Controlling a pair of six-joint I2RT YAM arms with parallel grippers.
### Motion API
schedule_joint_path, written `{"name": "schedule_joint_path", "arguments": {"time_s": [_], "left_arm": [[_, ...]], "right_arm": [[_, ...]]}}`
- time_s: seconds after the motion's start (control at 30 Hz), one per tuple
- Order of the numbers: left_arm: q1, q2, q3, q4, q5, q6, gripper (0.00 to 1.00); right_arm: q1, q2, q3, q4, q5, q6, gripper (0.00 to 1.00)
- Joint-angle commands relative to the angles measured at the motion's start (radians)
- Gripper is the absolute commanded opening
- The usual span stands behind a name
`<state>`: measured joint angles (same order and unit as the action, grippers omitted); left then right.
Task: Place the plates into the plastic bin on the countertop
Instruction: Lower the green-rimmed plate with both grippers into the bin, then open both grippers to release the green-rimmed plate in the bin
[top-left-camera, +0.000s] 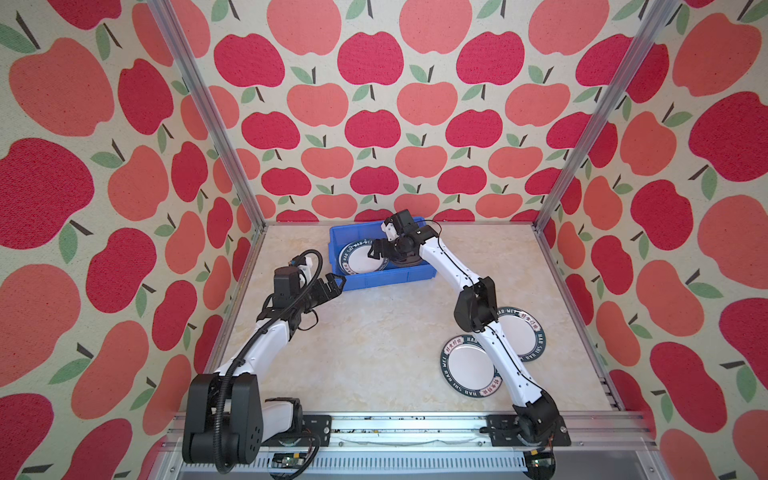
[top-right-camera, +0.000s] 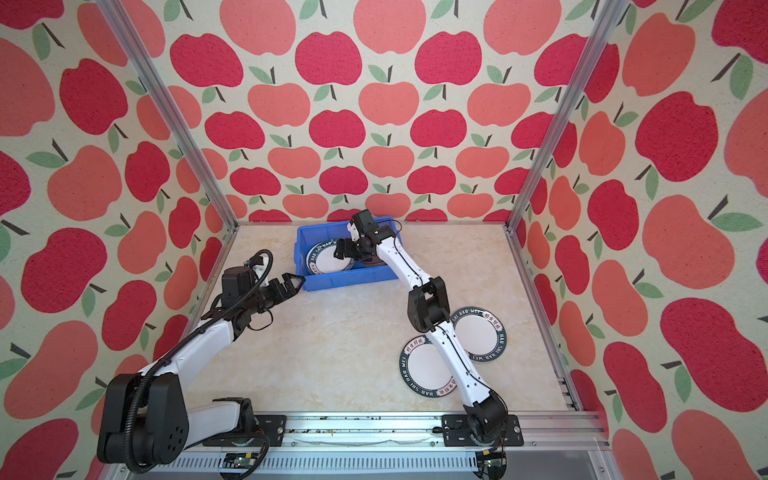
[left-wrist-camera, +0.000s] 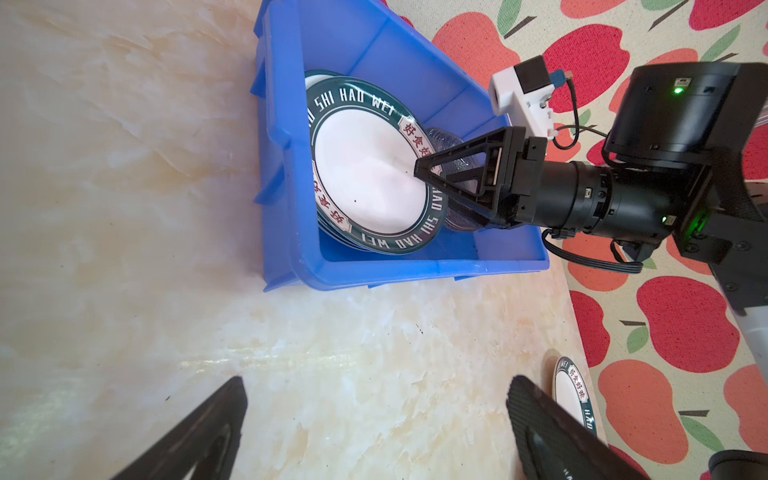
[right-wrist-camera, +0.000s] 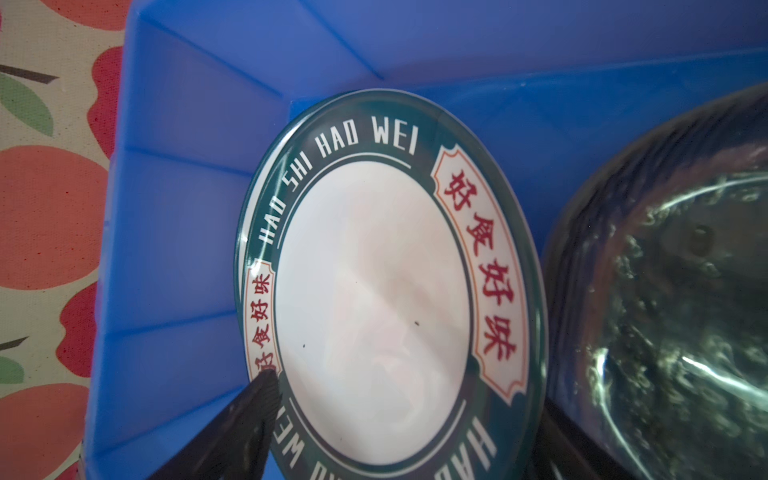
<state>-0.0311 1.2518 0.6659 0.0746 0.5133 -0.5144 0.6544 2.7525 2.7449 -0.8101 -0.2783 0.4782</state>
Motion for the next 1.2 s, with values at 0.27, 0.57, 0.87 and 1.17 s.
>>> {"name": "schedule_joint_path", "arguments": {"time_s": [0.27,0.57,0.87,1.17], "left_arm": [[-0.007,0.001,0.034,-0.033,0.002,0.033,1.00],[-0.007,0.001,0.031,-0.030,0.012,0.029,1.00],[-0.010,0.022,0.035,-0.022,0.031,0.033,0.99],[-0.095,0.025,0.076,-0.057,0.014,0.068,0.99]], "right_arm": [[0.037,-0.069,0.028,-0.076,0.137,-0.105,0.94],[0.052,-0.089,0.025,-0.130,0.228,-0.162,0.97],[0.053,-0.155,-0.034,-0.185,0.328,-0.264,0.99],[0.032,-0.262,-0.090,-0.104,0.159,-0.230,0.98]]}}
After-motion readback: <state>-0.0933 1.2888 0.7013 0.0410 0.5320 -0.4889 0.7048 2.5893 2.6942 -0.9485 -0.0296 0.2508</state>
